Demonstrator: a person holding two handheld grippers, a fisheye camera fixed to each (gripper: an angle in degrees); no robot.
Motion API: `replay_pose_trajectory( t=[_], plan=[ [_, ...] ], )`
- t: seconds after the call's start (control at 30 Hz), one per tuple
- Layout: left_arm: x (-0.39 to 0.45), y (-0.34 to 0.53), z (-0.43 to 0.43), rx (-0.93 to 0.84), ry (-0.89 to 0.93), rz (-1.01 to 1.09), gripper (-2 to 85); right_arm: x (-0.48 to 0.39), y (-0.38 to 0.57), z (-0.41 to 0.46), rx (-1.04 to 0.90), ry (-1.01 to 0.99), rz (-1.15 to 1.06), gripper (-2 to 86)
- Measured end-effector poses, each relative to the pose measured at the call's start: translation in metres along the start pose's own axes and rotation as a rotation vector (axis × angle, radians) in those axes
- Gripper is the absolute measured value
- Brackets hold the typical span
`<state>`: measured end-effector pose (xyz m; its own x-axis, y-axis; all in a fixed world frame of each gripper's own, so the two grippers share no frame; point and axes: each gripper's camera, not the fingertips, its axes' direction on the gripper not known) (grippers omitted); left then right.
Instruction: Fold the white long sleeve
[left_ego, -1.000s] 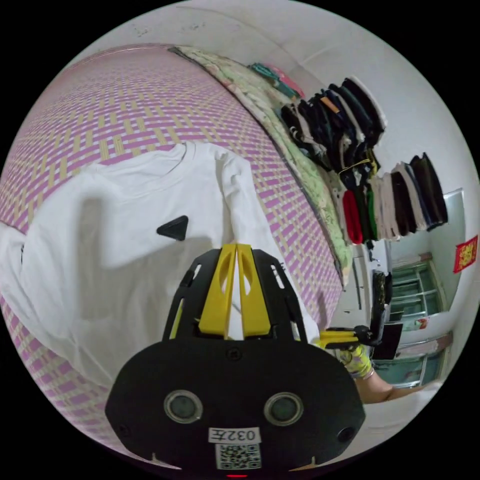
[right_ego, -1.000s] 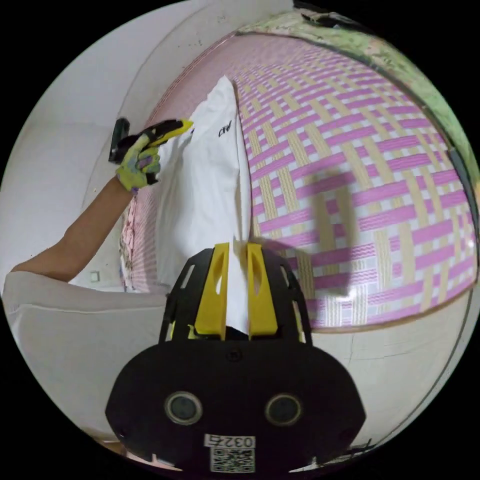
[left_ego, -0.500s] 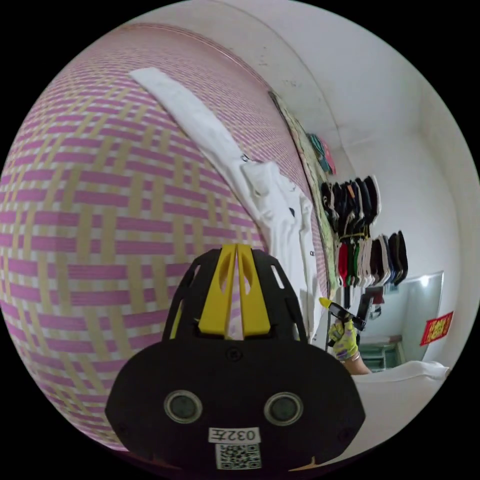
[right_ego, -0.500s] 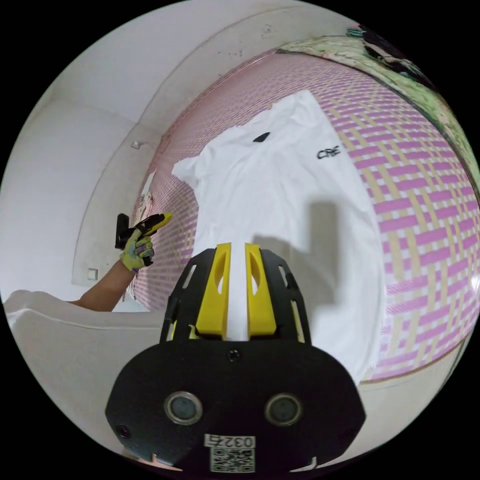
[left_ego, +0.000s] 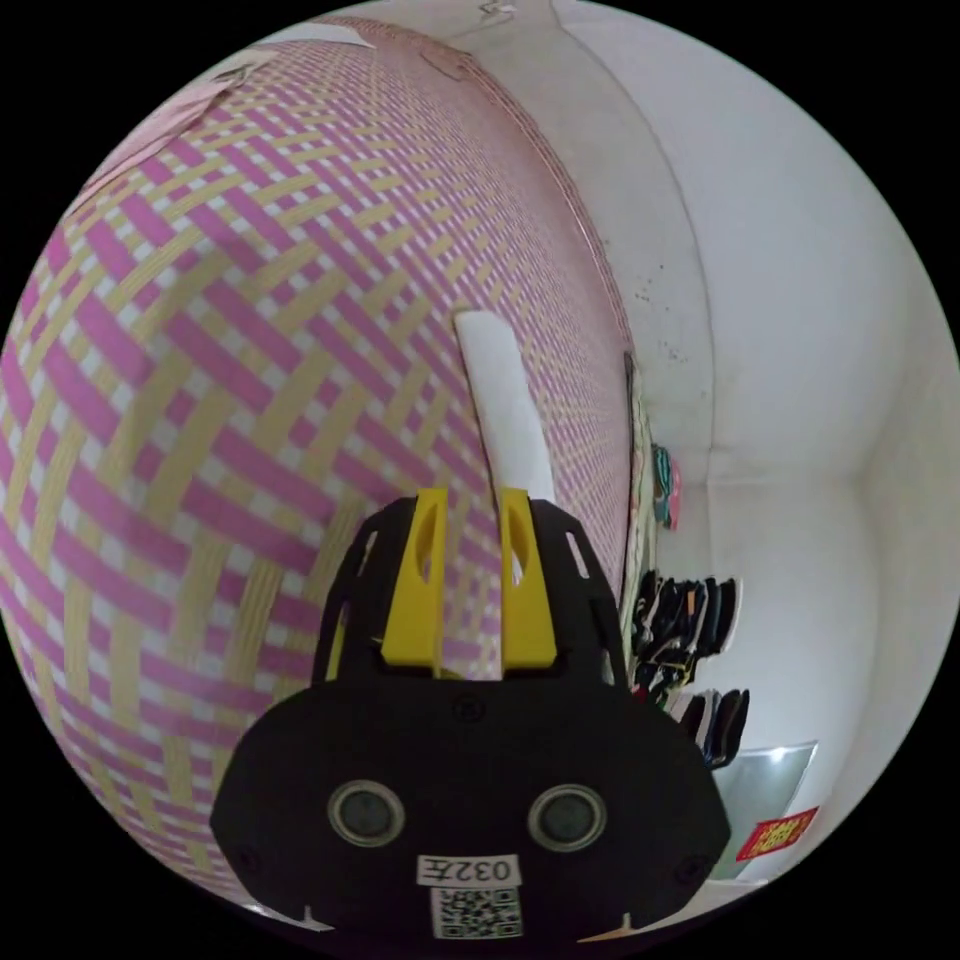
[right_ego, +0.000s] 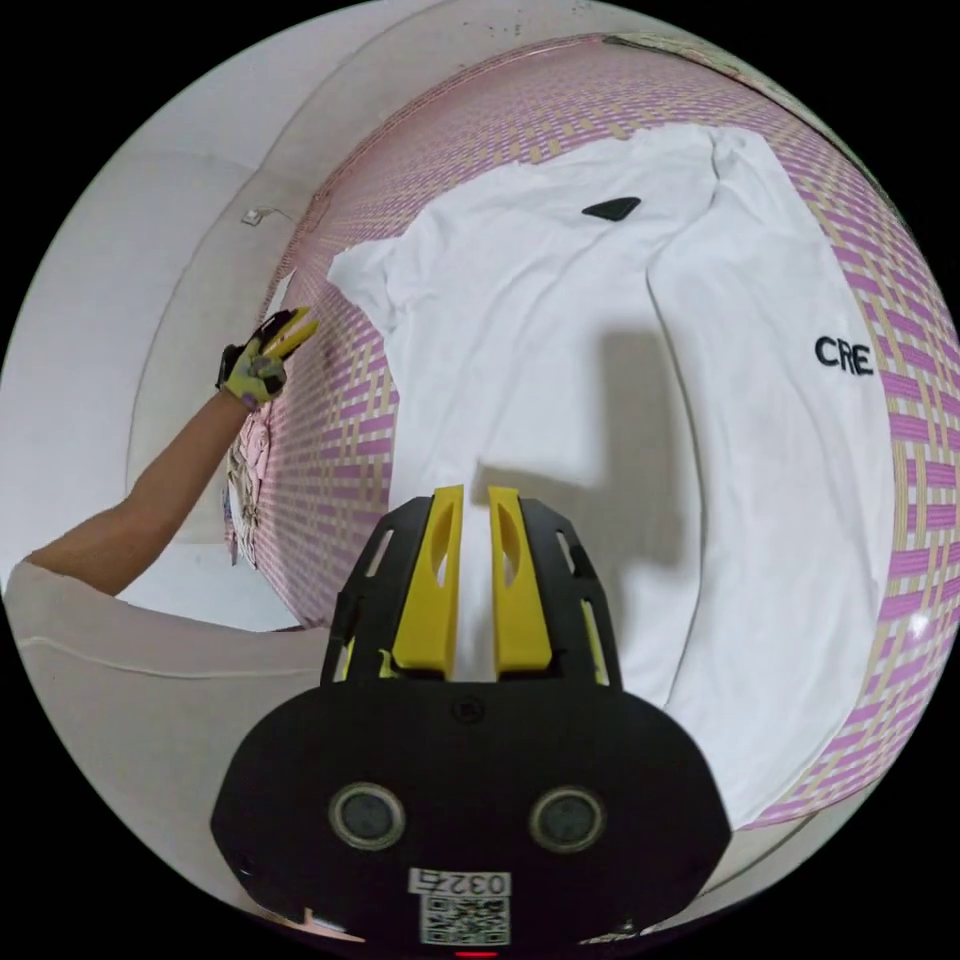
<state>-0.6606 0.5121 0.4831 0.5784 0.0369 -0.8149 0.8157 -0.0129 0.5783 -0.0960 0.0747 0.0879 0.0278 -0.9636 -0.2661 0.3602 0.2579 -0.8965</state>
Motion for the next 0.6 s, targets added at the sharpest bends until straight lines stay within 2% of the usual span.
replay_pose_trajectory(
  t=[0.17,0.33,0.37,0.43,0.6],
  plan=[
    [-0.003,-0.066,0.022,0.023,-0.087,-0.046,5.0,0.006,-0.007,0.012,-0.036,0.004,0.034,5.2],
    [-0.008,-0.096,0.031,0.083,-0.127,-0.055,0.3,0.007,-0.012,0.012,-0.044,0.020,0.032,0.1],
    [-0.011,-0.100,0.036,0.052,-0.097,-0.051,-0.2,0.007,-0.014,0.012,-0.049,0.017,0.029,-0.1],
    [-0.029,-0.110,0.055,-0.111,0.161,-0.063,-1.4,0.007,-0.019,0.012,-0.066,0.012,0.017,-0.8],
    [-0.039,-0.078,-0.015,0.017,0.336,-0.002,-1.6,0.007,-0.021,0.010,-0.058,0.007,0.001,-1.0]
  ],
)
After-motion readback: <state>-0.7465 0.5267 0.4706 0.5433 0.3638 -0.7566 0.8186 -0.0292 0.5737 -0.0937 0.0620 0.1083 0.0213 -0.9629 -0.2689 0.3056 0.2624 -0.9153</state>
